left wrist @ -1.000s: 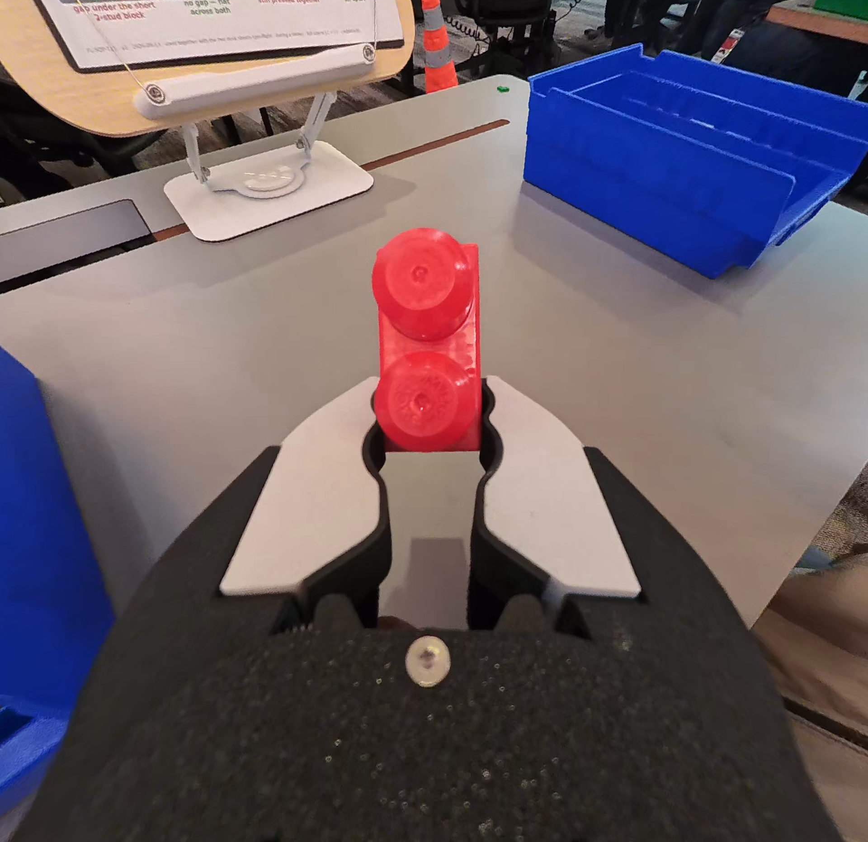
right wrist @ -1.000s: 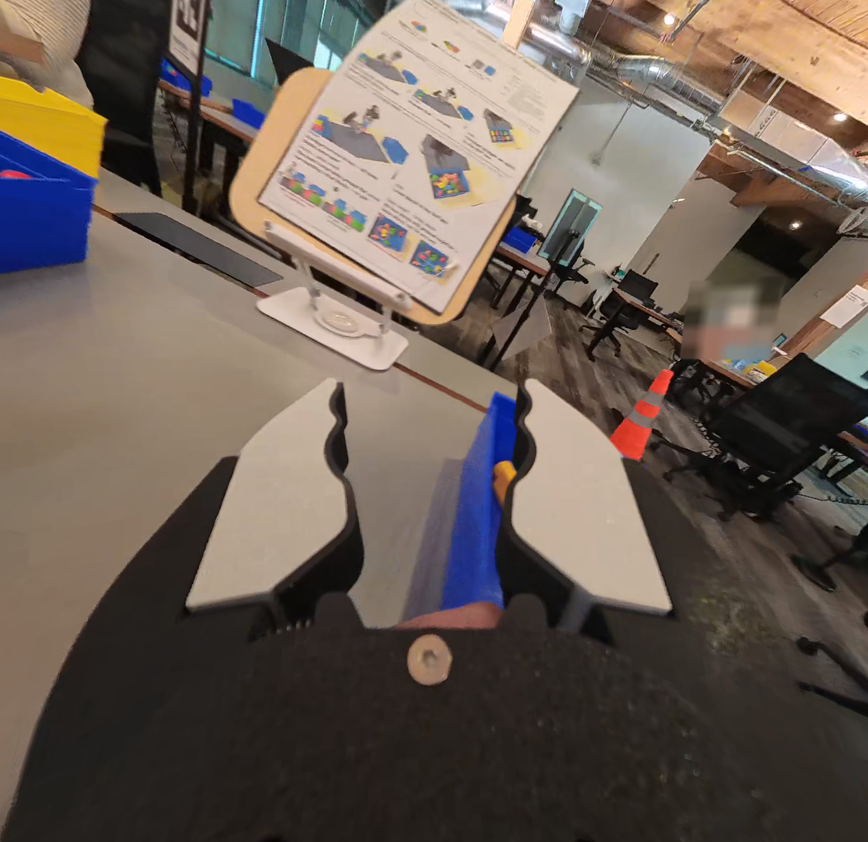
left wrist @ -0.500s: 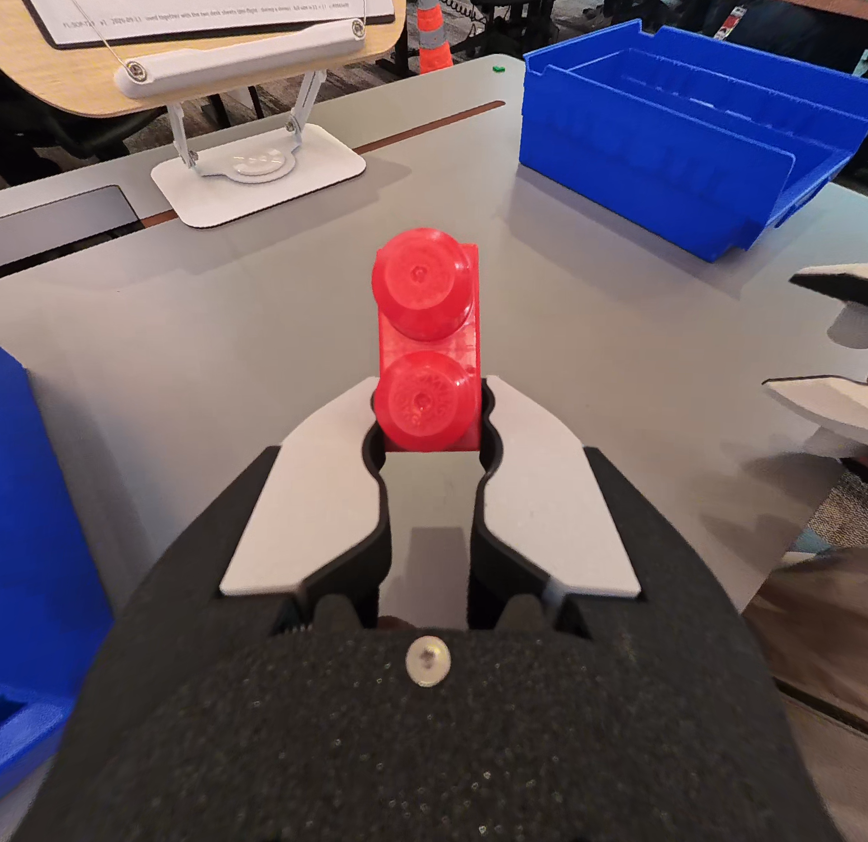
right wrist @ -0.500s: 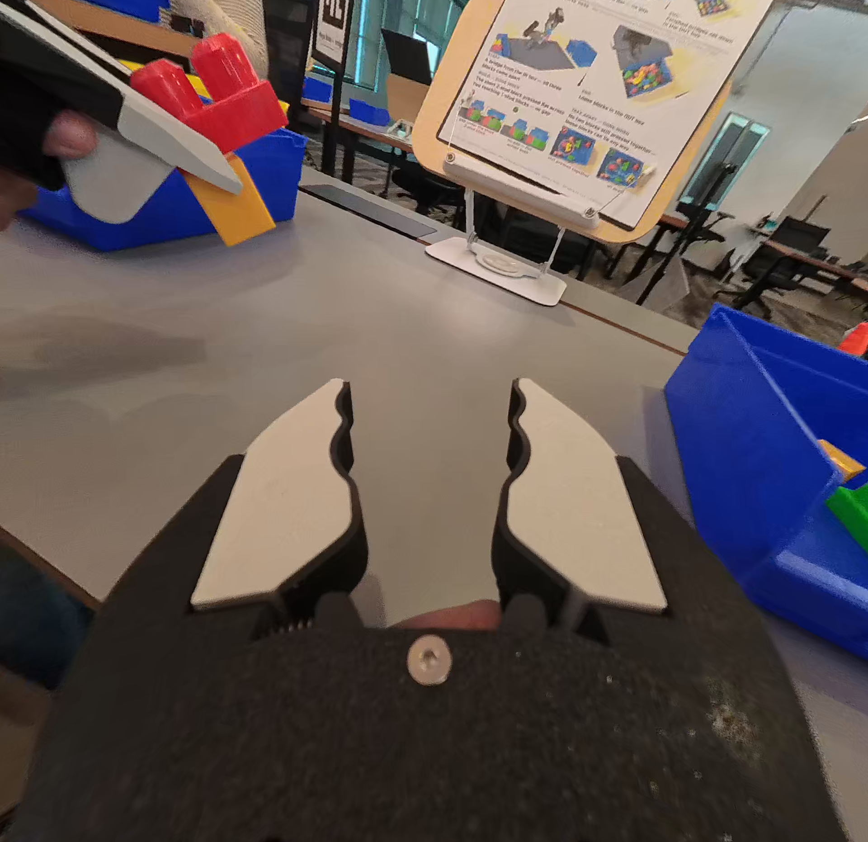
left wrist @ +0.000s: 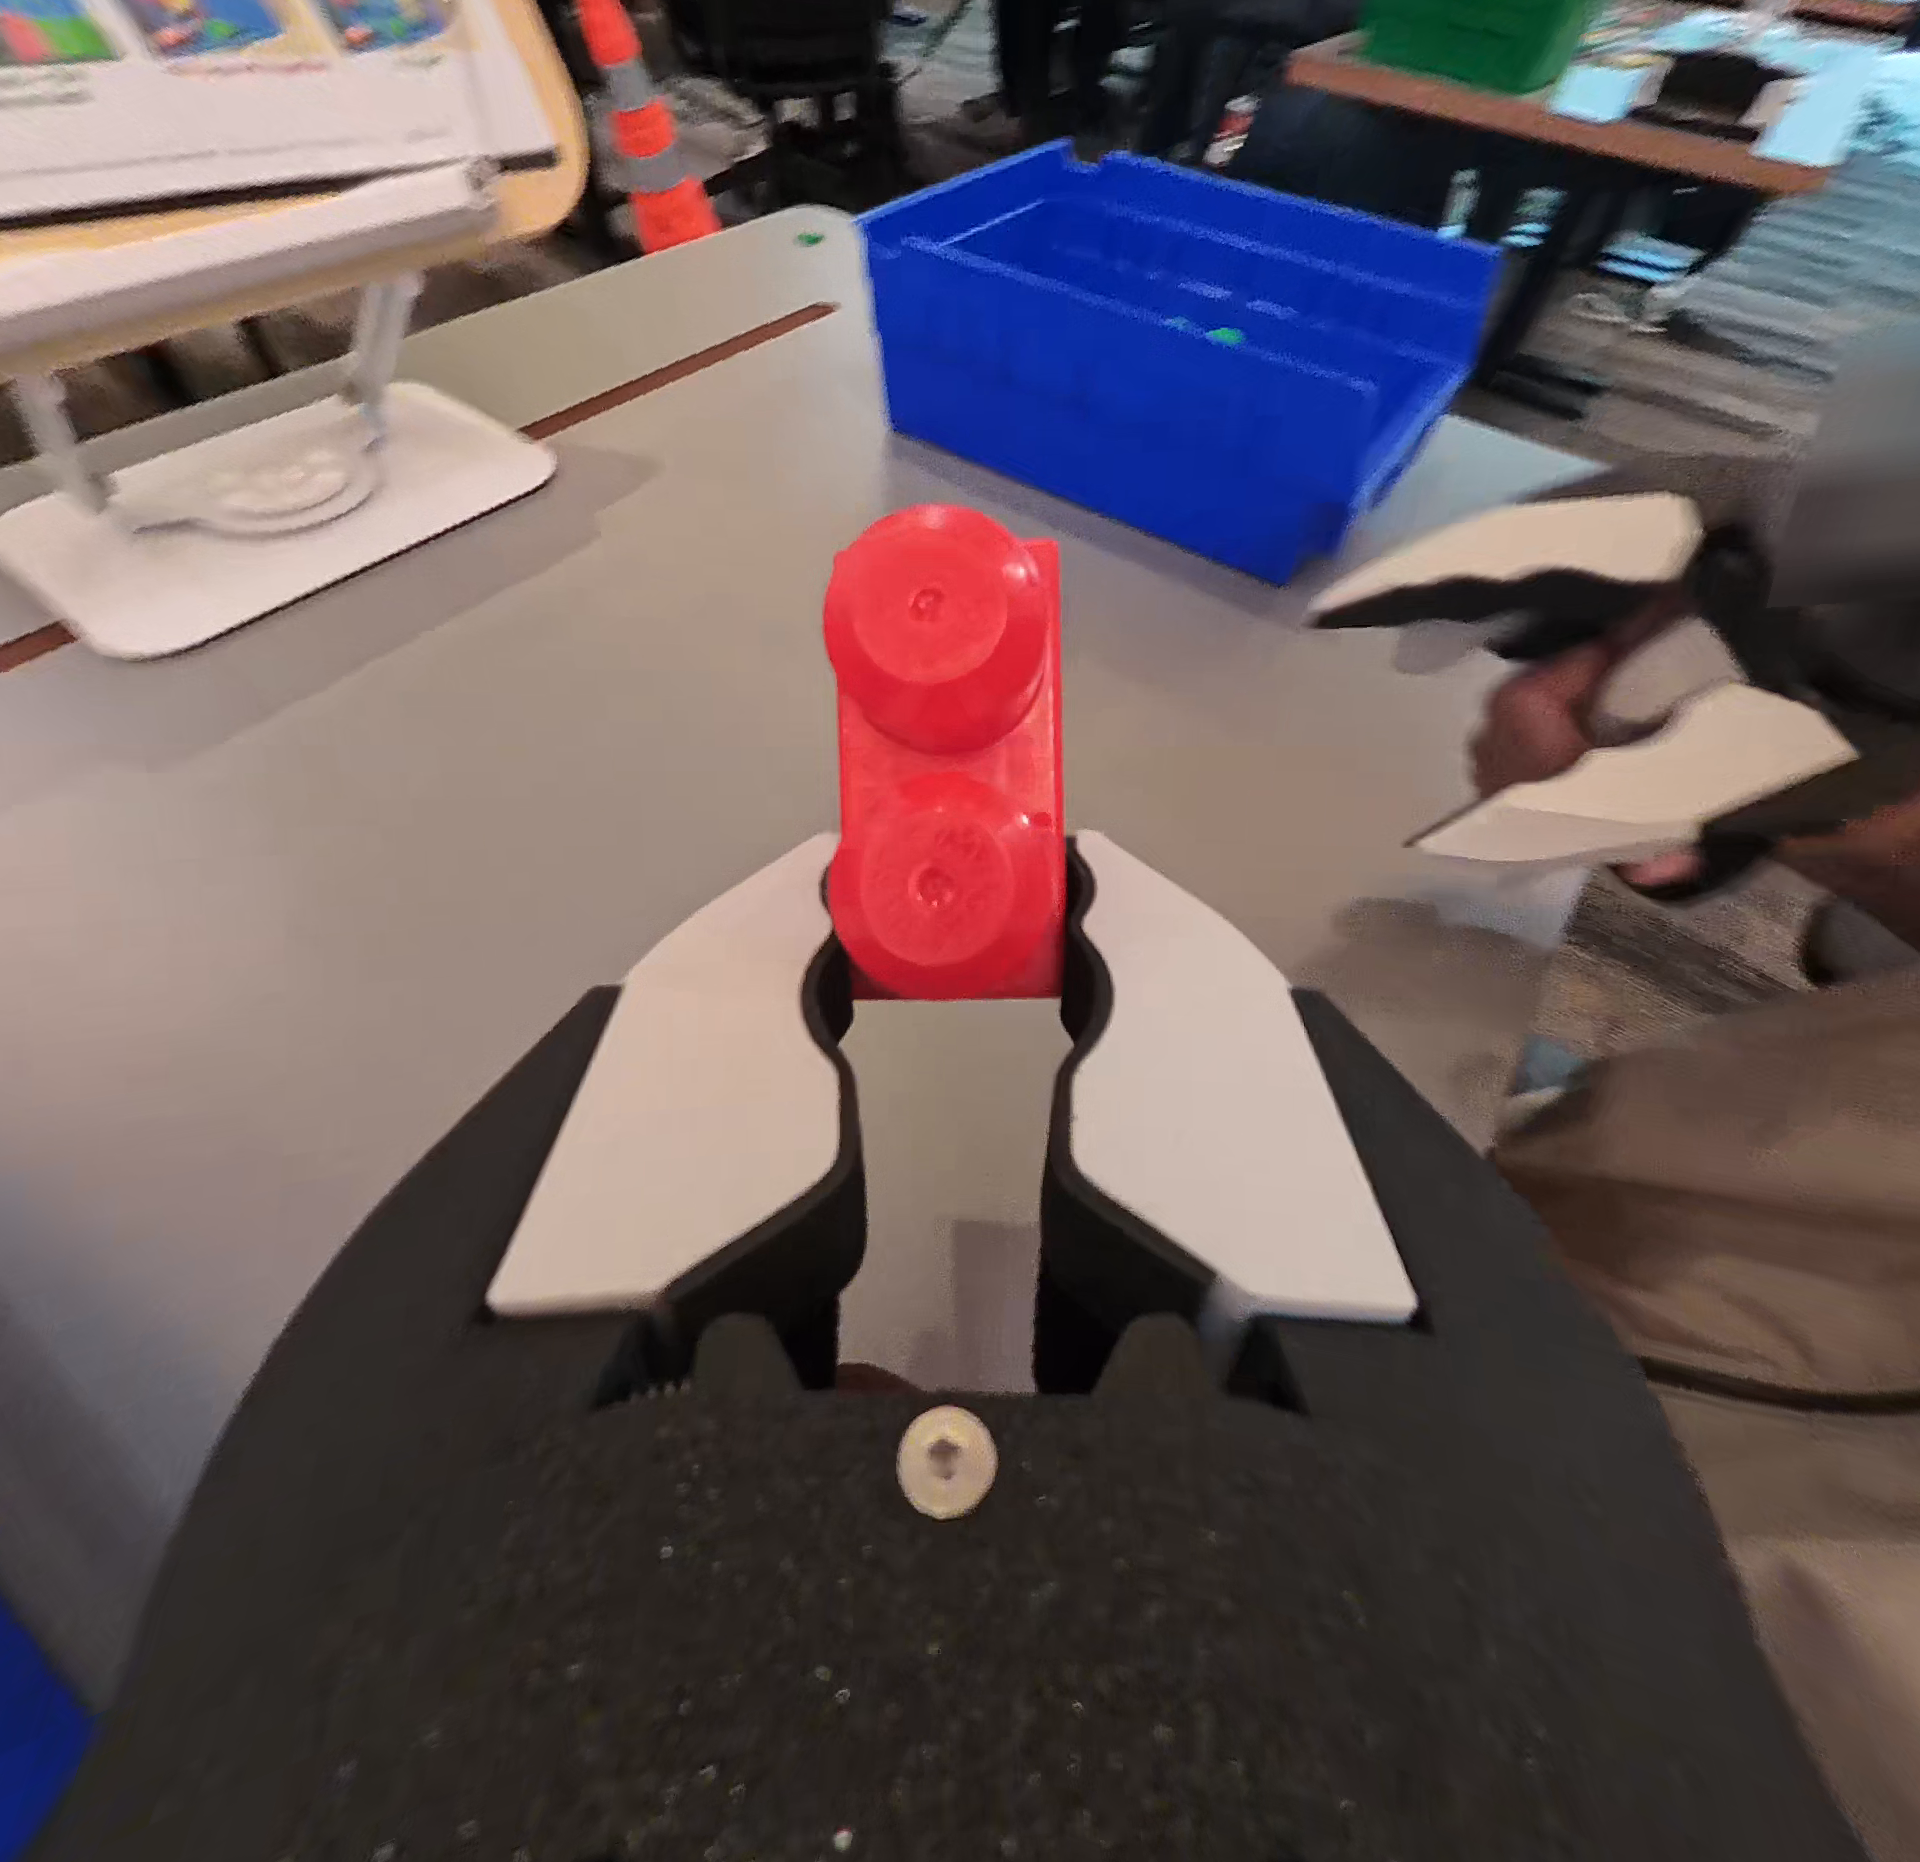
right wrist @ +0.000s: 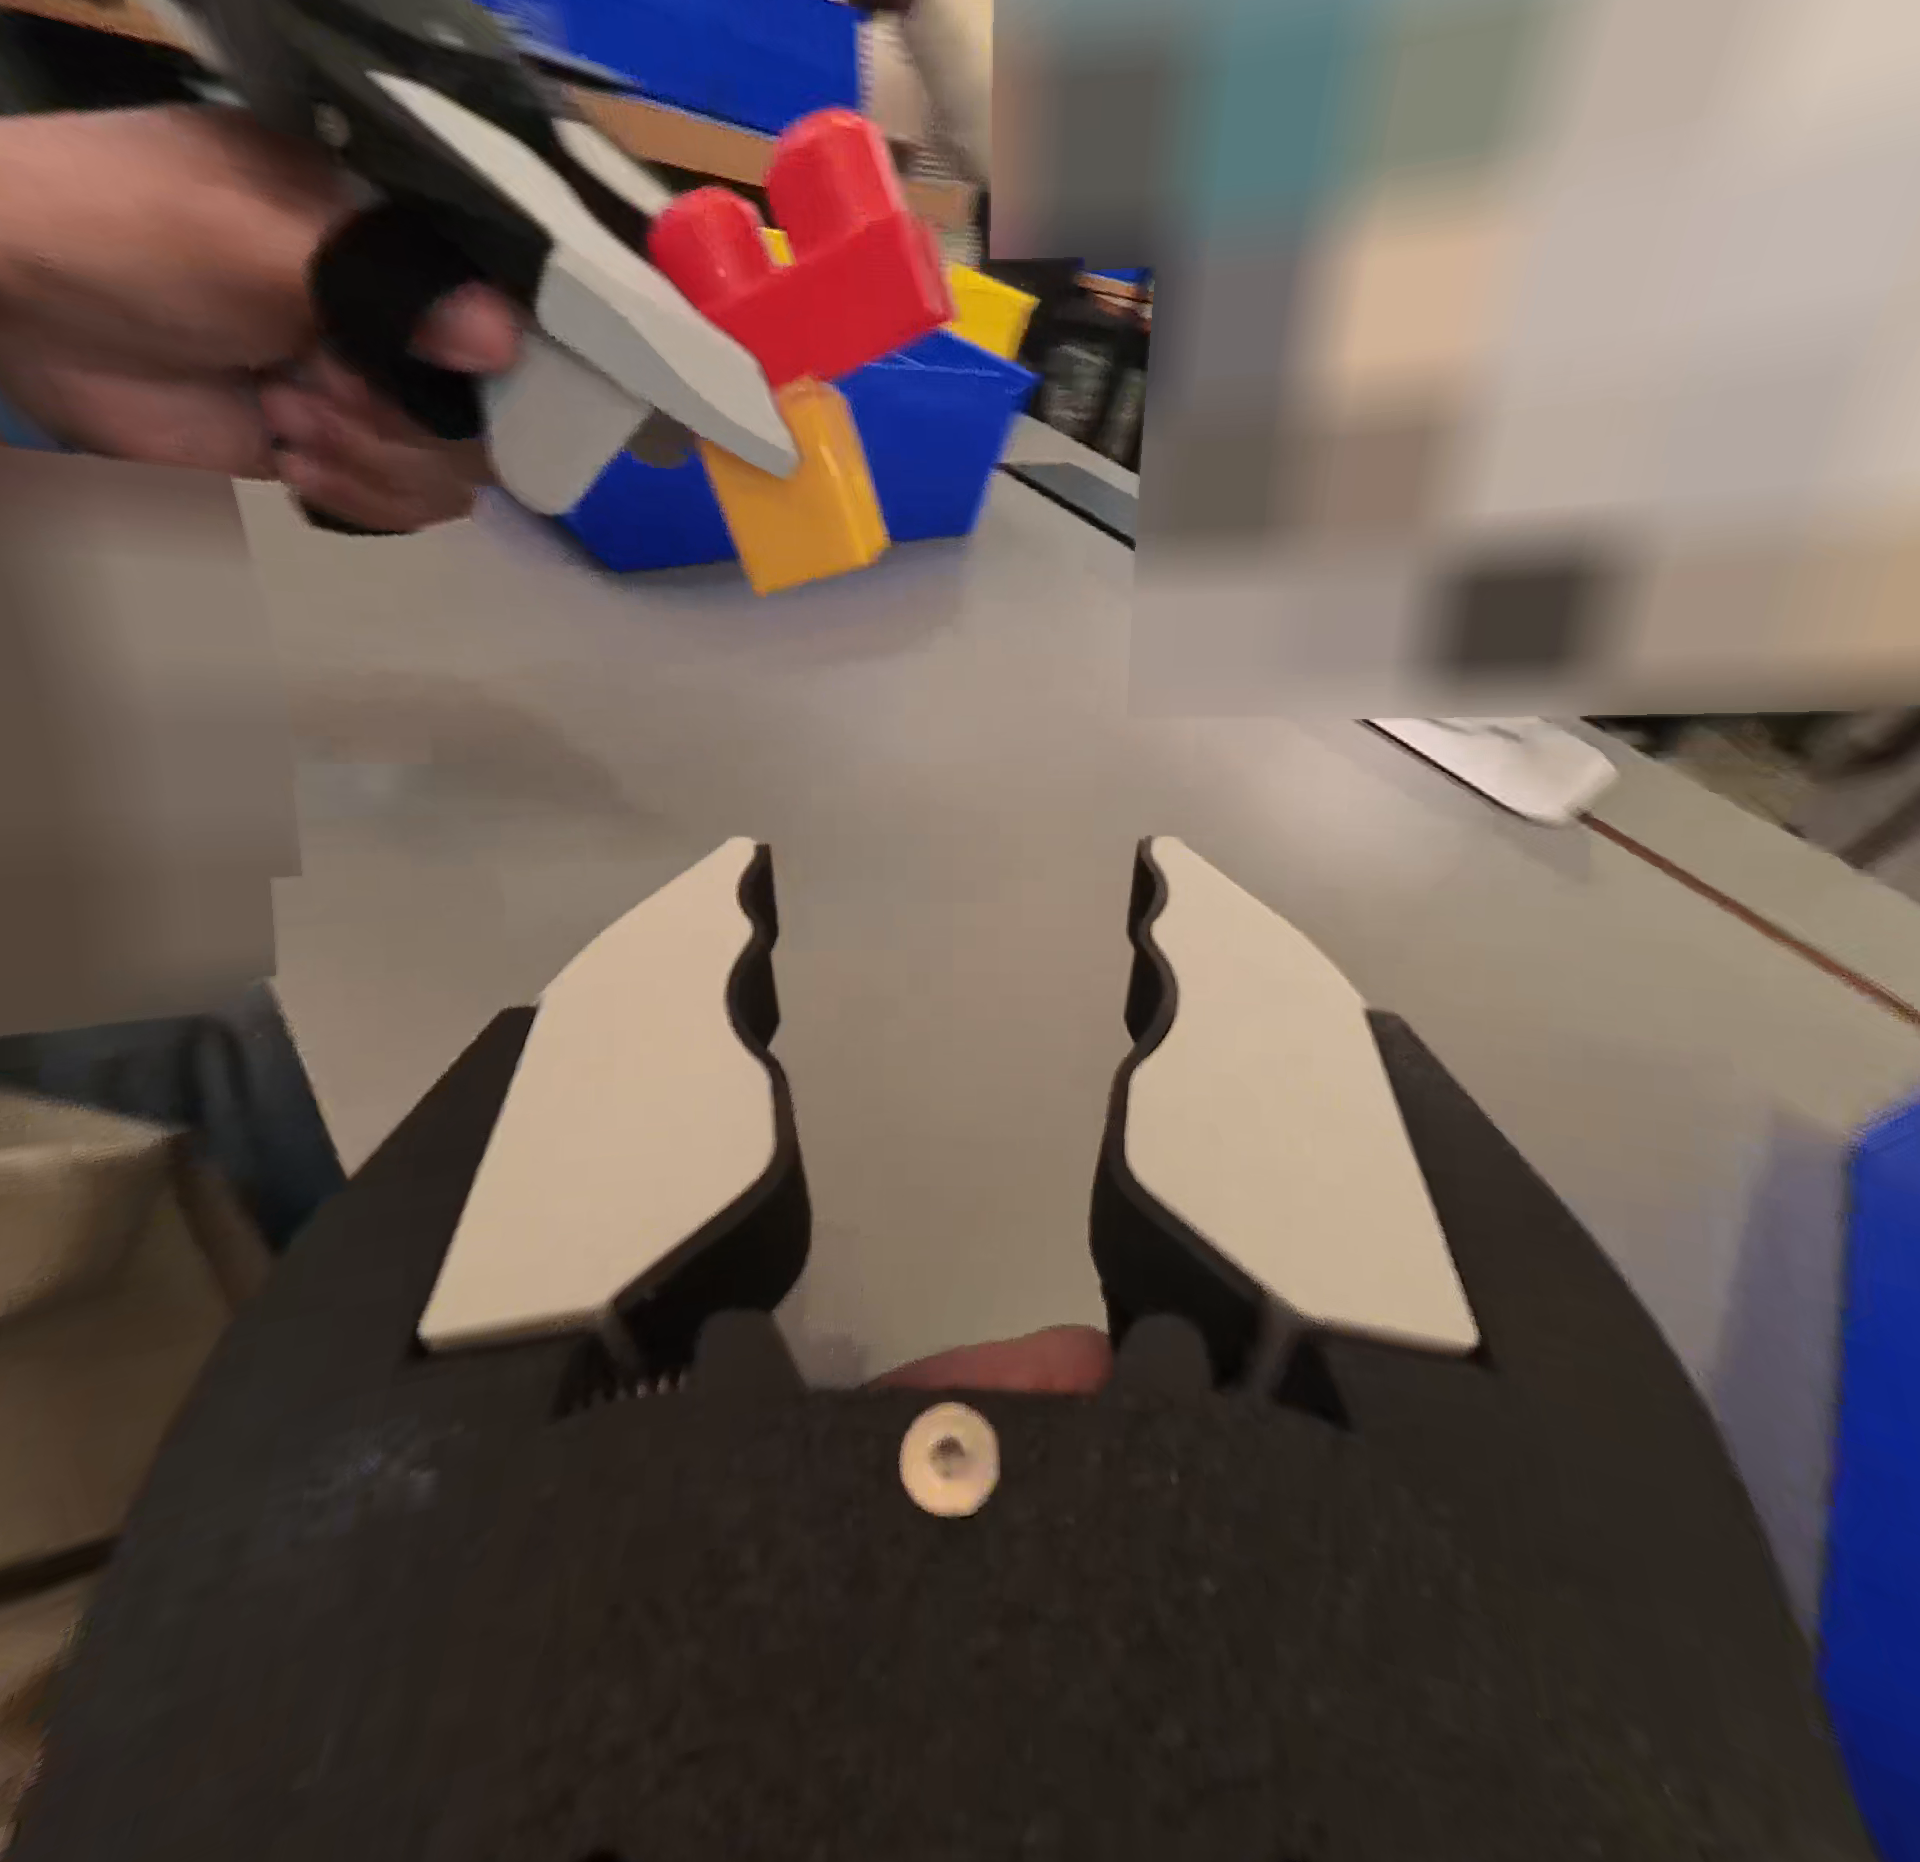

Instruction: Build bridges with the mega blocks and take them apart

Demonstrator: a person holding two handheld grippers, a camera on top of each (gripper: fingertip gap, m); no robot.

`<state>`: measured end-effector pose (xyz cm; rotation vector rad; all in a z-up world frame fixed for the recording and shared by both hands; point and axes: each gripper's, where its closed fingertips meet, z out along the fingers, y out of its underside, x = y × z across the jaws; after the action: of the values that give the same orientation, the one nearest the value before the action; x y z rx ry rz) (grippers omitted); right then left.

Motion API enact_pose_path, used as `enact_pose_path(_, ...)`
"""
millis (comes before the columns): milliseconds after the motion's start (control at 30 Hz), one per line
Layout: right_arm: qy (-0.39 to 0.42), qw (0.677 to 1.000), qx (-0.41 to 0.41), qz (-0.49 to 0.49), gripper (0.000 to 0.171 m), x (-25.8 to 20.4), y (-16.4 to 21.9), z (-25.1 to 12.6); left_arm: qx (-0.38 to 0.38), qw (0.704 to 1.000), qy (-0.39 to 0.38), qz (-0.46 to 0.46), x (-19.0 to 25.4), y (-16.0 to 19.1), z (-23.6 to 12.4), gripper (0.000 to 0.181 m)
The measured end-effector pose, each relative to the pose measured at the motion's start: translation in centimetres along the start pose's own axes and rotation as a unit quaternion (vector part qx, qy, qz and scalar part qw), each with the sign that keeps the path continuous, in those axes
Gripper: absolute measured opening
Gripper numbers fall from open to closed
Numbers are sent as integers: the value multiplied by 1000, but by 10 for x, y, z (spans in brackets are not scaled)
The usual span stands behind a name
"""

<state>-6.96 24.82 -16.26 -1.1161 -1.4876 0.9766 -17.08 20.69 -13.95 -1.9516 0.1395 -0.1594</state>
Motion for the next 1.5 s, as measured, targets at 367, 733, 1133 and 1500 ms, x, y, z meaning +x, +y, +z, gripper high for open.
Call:
enact_pose_path(367, -272, 957, -60, -78, 68, -16, -32, 49, 36, 980, 171, 100, 43, -30, 1, 36)
enact_pose_path(733, -333, 935, -77, -92, 41, -41, -24, 58, 17, 968, 212, 131, 62, -16, 17, 36)
enact_pose_path(1133, -300, 941, -122, -101, 38, -22, 18, 53, 45, 973, 194, 113, 46, -25, 0, 36)
enact_pose_path(1500, -3, 997, -62, -44, 39, 47, -36, 32, 47, 998, -33, 28, -6, -20, -7, 36)
